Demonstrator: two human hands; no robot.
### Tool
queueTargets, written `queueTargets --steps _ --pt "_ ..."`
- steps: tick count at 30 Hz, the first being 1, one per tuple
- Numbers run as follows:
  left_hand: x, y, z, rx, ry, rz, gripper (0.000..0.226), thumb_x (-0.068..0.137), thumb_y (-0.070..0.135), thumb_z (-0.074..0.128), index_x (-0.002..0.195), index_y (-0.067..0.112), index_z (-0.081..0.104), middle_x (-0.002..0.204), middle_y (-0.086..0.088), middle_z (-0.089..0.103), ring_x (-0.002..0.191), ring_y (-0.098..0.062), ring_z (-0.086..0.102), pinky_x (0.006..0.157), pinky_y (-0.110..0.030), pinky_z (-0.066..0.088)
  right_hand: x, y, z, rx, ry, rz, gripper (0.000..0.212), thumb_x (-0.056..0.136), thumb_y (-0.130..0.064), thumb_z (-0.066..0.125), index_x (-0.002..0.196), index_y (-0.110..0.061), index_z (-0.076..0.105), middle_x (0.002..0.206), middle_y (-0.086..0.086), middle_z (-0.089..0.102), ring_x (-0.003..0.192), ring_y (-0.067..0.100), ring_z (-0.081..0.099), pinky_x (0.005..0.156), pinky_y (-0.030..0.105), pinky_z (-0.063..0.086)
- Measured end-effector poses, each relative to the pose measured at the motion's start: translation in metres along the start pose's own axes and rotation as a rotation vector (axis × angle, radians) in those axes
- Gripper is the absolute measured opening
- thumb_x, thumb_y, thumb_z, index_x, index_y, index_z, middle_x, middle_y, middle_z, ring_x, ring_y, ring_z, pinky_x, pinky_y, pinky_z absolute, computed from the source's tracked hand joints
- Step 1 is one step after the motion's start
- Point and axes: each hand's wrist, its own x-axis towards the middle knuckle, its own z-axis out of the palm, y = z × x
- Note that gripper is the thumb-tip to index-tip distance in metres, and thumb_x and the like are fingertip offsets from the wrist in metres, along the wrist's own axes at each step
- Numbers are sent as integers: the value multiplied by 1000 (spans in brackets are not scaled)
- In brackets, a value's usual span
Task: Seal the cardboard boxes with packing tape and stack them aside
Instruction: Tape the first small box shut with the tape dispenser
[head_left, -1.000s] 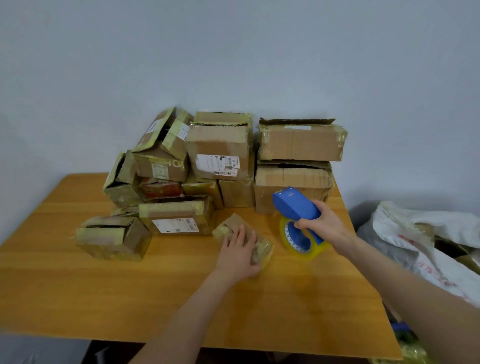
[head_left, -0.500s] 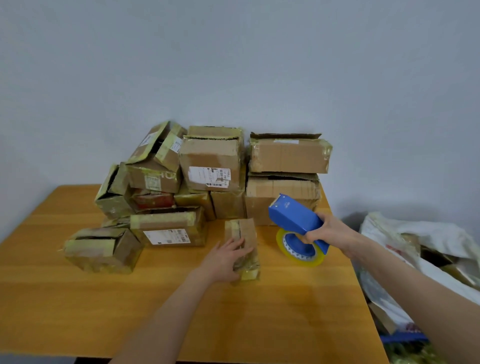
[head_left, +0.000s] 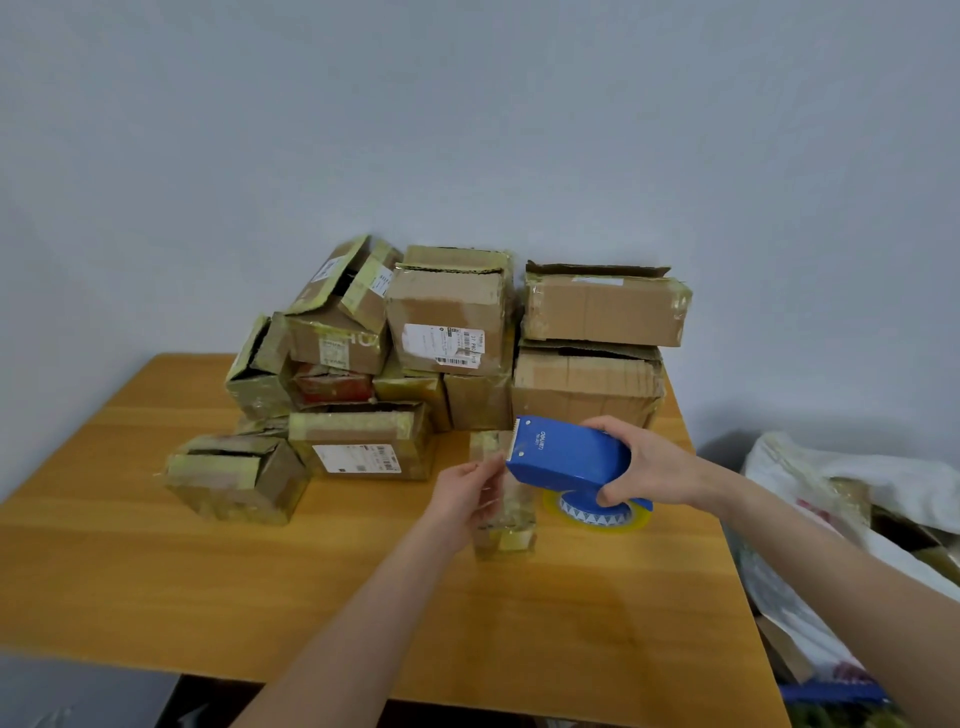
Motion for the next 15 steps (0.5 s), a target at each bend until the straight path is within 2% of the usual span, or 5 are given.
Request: queueTargets --steps 3,6,10,12,15 --pt "-1 -3 -6 120 84 80 16 90 25 64 85 10 66 74 -2 61 69 -13 54 68 -27 47 2 3 5 -42 -34 -33 71 58 -26 76 121 -41 46 115 -10 55 102 12 58 86 33 54" --pt "-4 -5 -13 173 119 101 15 88 25 67 88 10 66 85 -6 65 77 -17 55 71 -28 49 4 6 8 -116 -45 -36 69 62 -28 79 122 -41 46 113 -14 55 101 9 57 85 31 52" --pt "-7 -7 -21 198 125 124 19 92 29 62 96 10 64 94 -5 66 83 -15 60 70 -25 52 0 12 10 -165 -31 -37 70 57 -35 74 119 -44 44 112 -15 55 100 9 57 81 27 51" --pt "-7 -8 -20 166 74 97 33 91 35 61 110 8 62 103 -6 67 93 -18 64 79 -30 56 -3 12 10 -84 -22 -34 68 56 -31 73 118 -42 46 113 -13 55 100 11 57 77 22 49" --pt "-12 -9 -12 144 -30 -22 62 88 49 59 127 1 50 113 -11 65 102 -23 65 90 -38 55 -5 9 8 89 -35 -28 67 58 -23 72 119 -38 49 115 -6 55 102 14 60 77 22 50"
